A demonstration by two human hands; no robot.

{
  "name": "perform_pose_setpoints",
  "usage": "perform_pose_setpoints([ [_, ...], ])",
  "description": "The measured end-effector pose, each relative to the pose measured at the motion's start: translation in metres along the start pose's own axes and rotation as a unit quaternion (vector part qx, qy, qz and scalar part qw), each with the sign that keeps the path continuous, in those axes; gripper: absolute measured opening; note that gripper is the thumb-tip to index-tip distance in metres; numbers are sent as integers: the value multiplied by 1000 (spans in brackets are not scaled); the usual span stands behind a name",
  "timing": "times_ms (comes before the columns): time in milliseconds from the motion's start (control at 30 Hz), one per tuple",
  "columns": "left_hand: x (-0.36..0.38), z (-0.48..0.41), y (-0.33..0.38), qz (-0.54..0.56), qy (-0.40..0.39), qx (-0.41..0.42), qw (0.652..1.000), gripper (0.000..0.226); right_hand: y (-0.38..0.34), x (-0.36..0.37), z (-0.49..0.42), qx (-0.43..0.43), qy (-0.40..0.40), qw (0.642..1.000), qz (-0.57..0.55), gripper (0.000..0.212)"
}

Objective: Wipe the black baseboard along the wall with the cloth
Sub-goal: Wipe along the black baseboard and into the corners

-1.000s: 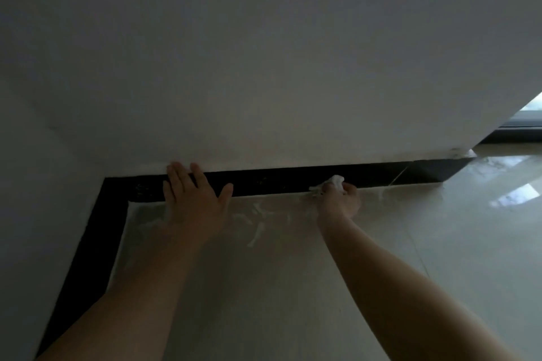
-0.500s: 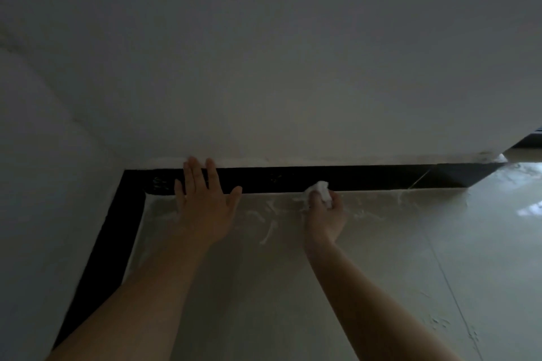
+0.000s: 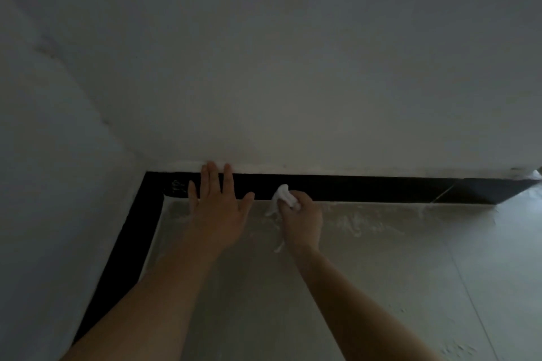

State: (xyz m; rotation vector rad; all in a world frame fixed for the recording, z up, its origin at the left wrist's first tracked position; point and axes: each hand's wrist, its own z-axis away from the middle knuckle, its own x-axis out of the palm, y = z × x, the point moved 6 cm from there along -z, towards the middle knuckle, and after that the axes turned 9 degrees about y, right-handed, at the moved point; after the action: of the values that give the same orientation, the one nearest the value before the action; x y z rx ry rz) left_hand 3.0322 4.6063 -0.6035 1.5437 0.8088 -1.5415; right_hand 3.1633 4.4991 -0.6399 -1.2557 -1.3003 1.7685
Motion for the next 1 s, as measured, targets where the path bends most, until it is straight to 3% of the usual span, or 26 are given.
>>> perform_pose_setpoints([
  [133, 0, 2, -1, 2, 8, 2, 1000, 74, 17, -32, -4, 88, 159, 980, -86, 9],
  [200, -2, 3, 0, 1, 5, 8, 1000, 73, 16, -39, -14, 88, 192, 973, -94, 12],
  [333, -4, 3, -3, -7, 21, 16, 1000, 73, 2, -16, -15, 66, 157, 983, -68, 11],
  [533, -6, 0, -7, 0, 26, 19, 999, 70, 0, 34, 2, -5, 29, 1000, -11, 11],
  [667, -15, 16, -35, 15, 120, 5, 993, 71, -2, 40, 14, -80, -55, 995, 23, 10],
  [833, -11, 48, -94, -48, 140, -15, 989, 69, -2, 6, 8, -23, 21, 999, -9, 2],
  [1000, -6, 74, -119, -81, 69, -18, 994, 87, -4, -7, 4, -35, 43, 998, 38, 12],
])
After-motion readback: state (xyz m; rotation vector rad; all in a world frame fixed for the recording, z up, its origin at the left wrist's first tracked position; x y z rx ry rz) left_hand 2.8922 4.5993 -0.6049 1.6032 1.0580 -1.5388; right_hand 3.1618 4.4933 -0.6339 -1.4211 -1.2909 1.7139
